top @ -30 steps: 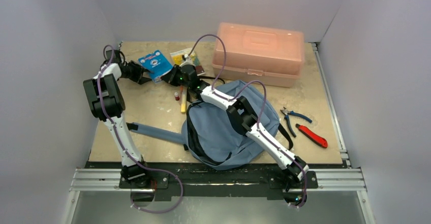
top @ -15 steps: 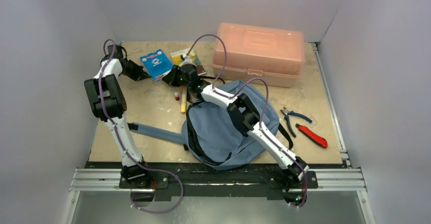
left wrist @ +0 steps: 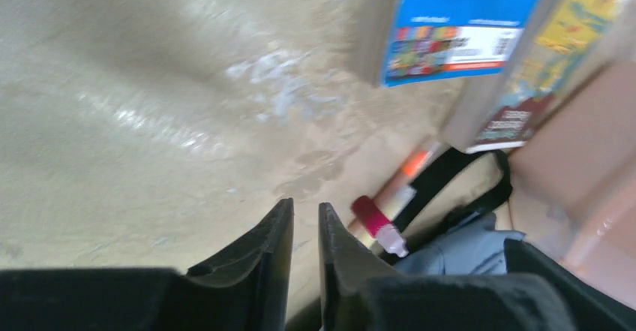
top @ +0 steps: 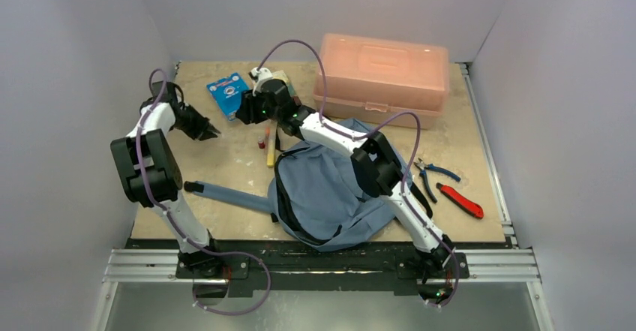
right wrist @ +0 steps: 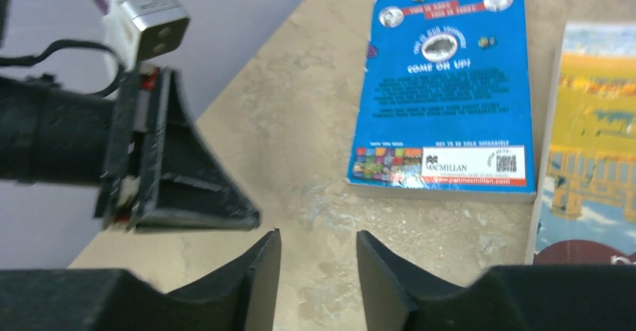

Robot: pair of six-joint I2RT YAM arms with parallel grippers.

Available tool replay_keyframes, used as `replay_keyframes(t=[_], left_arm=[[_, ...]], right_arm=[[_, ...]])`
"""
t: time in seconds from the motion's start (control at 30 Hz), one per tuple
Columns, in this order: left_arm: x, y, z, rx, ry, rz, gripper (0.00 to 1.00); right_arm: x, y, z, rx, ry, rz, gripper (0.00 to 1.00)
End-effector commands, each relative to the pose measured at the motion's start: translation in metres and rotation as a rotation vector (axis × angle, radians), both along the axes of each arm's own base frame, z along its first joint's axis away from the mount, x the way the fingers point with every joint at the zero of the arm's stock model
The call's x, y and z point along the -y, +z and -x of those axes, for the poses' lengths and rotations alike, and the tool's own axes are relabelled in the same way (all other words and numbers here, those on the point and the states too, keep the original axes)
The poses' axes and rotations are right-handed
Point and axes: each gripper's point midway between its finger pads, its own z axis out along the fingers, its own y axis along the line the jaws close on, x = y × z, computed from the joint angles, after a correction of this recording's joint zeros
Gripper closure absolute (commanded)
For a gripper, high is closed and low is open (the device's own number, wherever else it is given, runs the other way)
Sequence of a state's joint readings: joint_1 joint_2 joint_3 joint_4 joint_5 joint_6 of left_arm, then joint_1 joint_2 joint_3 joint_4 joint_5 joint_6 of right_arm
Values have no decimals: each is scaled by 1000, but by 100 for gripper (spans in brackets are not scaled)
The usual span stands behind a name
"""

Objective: Pack the student bag
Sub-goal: Pick up the book from the center of the board.

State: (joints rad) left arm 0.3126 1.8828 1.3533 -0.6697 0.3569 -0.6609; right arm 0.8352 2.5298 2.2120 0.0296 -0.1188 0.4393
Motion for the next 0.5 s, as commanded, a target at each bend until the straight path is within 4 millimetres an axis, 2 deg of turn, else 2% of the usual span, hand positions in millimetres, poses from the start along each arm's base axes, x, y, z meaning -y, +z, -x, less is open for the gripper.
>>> replay_keyframes(t=[0.0,0.07,0.13,0.33,0.47], left_arm=[[7,47,-36,238,-79,58,74],[3,50,-46,254,-12,67,58],[-5,49,-57,263,62,60,48],[3,32,-94,294,191,174,45],[13,17,-104,268,198,168,45]], right_arm=[[22,50,1,132,-24,81,50],[29,55,2,132,-28,89,46],[34,64,6,137,-23,83,44],[45,78,13,141,-24,58,42],[54,83,15,147,-35,44,42]])
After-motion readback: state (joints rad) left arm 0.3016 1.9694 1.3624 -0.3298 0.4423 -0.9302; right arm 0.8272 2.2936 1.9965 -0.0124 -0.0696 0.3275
